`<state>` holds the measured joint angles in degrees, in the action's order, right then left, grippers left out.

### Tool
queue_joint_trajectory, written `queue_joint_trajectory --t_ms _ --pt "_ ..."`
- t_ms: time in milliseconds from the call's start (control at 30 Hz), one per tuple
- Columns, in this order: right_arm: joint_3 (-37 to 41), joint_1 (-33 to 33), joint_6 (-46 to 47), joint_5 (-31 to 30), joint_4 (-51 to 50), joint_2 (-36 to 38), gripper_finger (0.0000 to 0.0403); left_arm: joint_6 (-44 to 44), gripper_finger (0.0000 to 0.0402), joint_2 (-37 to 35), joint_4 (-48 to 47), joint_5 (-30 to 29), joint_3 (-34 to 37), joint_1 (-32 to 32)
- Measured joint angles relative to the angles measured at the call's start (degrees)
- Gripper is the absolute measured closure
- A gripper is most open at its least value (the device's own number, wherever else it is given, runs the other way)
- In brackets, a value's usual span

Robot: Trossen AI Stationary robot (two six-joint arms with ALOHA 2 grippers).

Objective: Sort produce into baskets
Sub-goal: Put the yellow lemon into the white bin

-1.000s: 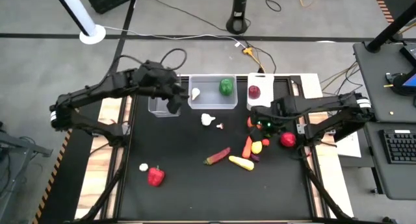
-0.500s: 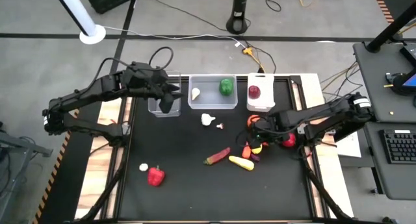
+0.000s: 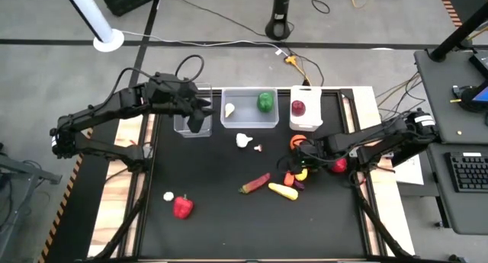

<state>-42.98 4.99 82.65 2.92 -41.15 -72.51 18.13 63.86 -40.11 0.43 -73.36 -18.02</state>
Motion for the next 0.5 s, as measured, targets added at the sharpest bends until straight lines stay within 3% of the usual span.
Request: queue_joint_trajectory --t_ms 500 --pt "3.60 0.13 0.19 0.28 3.32 0.00 0.0117 0.44 0.0235 0.00 0.37 -0.04 0.00 0.00"
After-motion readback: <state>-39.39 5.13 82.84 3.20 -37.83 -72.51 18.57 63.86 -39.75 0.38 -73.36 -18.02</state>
